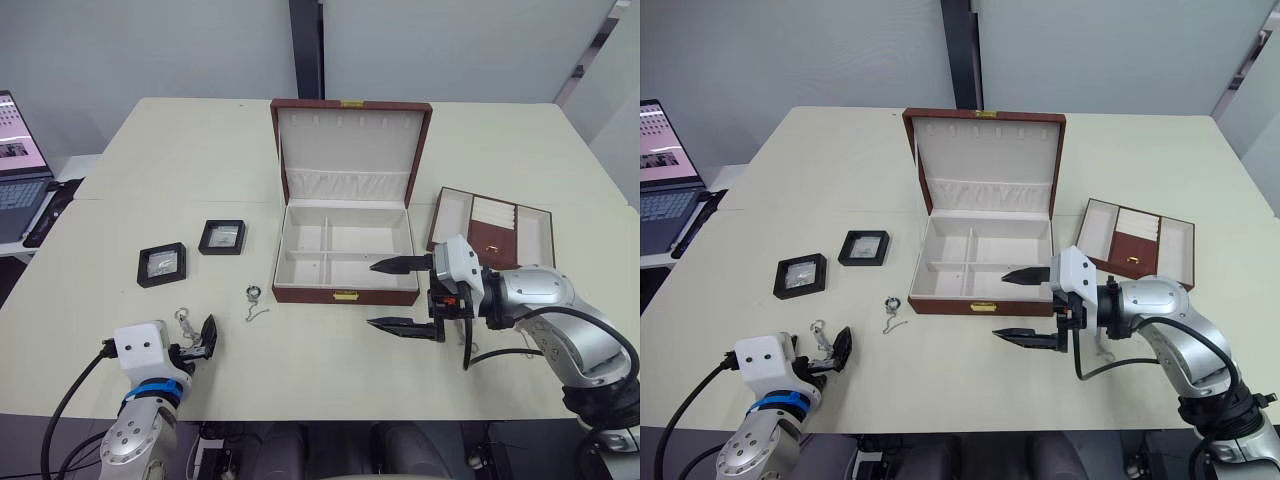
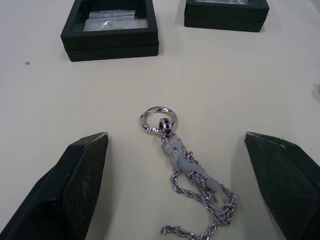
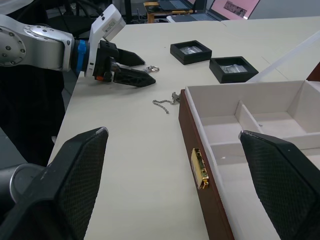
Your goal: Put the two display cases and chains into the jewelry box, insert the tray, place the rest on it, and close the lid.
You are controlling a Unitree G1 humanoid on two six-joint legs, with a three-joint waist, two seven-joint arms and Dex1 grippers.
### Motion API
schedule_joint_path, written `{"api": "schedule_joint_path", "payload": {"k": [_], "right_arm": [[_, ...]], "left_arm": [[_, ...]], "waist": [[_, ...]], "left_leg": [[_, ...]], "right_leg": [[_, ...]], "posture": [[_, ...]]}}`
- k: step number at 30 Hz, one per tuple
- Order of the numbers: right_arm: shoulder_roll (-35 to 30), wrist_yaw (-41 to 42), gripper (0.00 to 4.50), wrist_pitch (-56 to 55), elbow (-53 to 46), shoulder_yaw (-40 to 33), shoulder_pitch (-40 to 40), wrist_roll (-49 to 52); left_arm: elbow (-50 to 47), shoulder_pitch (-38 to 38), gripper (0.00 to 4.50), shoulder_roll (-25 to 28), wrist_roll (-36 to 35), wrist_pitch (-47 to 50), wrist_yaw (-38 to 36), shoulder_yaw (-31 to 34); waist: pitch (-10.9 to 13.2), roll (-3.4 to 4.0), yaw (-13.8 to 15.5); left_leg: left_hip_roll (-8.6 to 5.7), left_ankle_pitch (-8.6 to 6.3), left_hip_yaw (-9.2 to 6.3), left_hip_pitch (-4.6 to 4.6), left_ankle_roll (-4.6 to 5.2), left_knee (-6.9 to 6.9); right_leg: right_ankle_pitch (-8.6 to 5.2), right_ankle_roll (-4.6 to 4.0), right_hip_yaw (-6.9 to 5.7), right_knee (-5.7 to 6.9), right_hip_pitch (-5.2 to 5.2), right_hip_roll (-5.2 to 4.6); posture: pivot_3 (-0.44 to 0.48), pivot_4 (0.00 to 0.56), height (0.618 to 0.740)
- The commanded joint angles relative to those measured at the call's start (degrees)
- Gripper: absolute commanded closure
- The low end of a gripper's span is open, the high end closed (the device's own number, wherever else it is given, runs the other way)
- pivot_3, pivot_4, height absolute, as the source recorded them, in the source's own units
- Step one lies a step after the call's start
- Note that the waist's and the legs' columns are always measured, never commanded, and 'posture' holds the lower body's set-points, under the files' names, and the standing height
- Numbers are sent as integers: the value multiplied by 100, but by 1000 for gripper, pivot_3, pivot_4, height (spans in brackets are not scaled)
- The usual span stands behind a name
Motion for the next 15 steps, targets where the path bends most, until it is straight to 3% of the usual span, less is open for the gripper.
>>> {"api": "schedule_joint_path", "payload": {"k": [1, 3, 15], "right_arm": [[-8, 0, 17, -94, -158, -109, -12, 71], [-13, 2, 0, -83, -159, -119, -17, 82], [-33, 17, 0, -73, -105, -141, -60, 75]], "left_arm": [[75, 114, 184, -28, -10, 28, 32, 18], [80, 137, 590, -38, -26, 15, 30, 12], [41, 146, 4278, -120, -72, -37, 134, -20]], "waist": [[0, 0, 0], [0, 0, 0], [0, 1, 0]], "left_leg": [[0, 0, 0, 0, 0, 0], [0, 0, 0, 0, 0, 0], [0, 0, 0, 1, 0, 0]], "right_leg": [[0, 0, 0, 0, 0, 0], [0, 0, 0, 0, 0, 0], [0, 0, 1, 0, 1, 0]], "posture": [[0, 150, 740], [0, 150, 740], [0, 150, 740]]}}
